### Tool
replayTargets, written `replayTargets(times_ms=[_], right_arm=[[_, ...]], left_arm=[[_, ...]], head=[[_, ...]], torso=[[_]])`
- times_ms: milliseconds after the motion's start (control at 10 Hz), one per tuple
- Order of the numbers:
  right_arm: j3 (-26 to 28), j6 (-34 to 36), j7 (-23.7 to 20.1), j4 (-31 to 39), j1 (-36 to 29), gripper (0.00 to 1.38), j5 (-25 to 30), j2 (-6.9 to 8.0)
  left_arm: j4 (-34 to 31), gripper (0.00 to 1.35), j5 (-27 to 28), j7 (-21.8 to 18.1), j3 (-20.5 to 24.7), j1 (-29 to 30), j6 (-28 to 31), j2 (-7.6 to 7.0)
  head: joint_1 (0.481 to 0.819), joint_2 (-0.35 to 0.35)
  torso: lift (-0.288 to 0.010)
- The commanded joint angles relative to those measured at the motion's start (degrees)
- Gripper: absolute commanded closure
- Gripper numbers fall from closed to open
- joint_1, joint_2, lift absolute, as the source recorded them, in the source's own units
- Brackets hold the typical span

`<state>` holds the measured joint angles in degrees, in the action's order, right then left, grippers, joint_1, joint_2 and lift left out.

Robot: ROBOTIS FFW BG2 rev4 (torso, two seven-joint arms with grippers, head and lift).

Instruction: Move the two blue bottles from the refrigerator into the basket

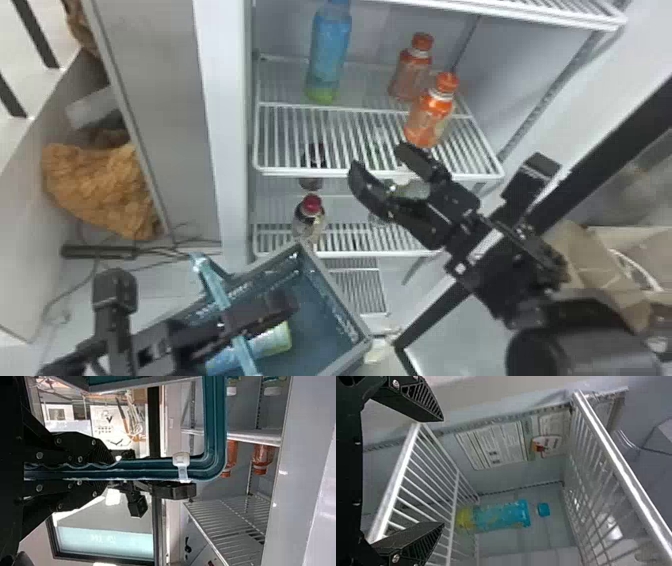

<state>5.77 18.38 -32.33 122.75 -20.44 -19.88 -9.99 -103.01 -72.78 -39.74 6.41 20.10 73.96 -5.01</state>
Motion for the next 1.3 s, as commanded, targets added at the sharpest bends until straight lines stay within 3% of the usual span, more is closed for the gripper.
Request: replayTargets(times_ms=[0, 1200], right_arm=[[-0.51, -2.36, 0.61, -3.57, 3.15, 0.10, 0.00, 0.59], [-10.45, -9.81, 8.08, -28.74, 27.20, 0.09, 1.14, 1.20]], left_arm=[[0.00, 1.20, -0.01, 0.01, -0.01, -0.14, 0.00, 0.00], [0.00, 1.20, -0.24, 0.01, -0.36, -0.70, 0.00, 0.00]], head=[[0.695, -0.225], [0.695, -0.164]], torso=[[-0.010], [-0.010]])
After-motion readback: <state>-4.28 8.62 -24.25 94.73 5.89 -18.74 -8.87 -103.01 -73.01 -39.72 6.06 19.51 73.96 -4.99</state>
